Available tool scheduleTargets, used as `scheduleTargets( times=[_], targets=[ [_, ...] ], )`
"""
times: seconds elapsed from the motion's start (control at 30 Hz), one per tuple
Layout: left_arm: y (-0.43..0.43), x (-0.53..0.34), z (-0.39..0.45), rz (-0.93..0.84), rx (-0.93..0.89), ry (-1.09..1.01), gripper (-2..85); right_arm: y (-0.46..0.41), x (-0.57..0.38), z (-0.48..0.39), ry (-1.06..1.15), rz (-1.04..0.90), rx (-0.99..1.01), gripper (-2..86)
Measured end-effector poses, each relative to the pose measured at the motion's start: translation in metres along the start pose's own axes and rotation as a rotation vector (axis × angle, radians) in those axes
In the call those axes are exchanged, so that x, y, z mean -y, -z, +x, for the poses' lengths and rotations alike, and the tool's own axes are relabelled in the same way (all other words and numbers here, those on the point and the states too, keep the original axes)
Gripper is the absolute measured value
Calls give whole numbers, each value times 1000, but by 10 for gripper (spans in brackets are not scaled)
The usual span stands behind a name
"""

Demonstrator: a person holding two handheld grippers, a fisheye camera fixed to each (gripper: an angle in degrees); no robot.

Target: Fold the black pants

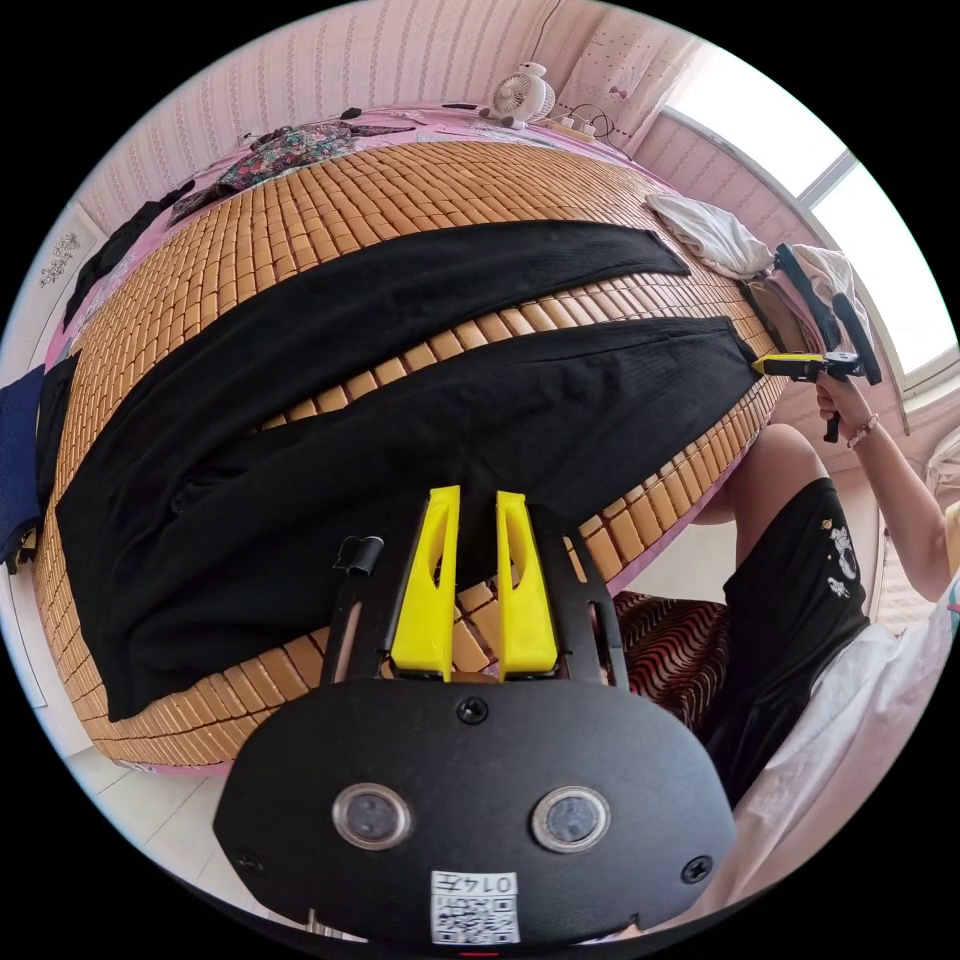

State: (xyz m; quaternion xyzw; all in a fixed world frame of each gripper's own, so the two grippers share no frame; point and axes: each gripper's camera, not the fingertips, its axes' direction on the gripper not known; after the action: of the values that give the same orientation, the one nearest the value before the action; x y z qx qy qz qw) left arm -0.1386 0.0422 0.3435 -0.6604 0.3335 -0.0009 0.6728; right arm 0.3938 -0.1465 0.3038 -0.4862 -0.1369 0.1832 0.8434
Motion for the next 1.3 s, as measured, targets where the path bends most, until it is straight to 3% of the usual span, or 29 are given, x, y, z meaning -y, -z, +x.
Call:
scheduleTargets(
  times=[0.13, 0.23, 0.43, 0.6, 0.7, 0.97, 1.07, 1.2, 1.3],
  targets=[
    [29, -14, -39, 88, -73, 121, 64, 4, -6, 0, -41, 49, -7, 47],
    [63, -46, -100, 215, -85, 345, 66, 1, -11, 2, -62, 71, 62, 52],
    [137, -146, -239, 402, 146, 882, 90, 3, -7, -3, -37, 56, 21, 64],
    [168, -236, -334, 600, 2, 1326, 106, 18, -14, 3, -130, 111, 67, 75],
    [174, -249, -356, 643, -9, 1371, 92, 5, -14, 7, -172, 39, 130, 82],
    [187, -238, -384, 404, 141, 1257, 46, 9, -12, 7, -151, 14, 102, 22],
    [206, -248, -387, 498, 134, 1233, 22, 33, -22, 10, -171, 137, 69, 13],
    [203, -264, -398, 429, 59, 1298, -3, 12, -27, 21, -193, 37, 61, 11],
    [215, -273, -396, 535, 10, 1302, -4, 20, -33, 21, -209, 94, 75, 9]
  ],
)
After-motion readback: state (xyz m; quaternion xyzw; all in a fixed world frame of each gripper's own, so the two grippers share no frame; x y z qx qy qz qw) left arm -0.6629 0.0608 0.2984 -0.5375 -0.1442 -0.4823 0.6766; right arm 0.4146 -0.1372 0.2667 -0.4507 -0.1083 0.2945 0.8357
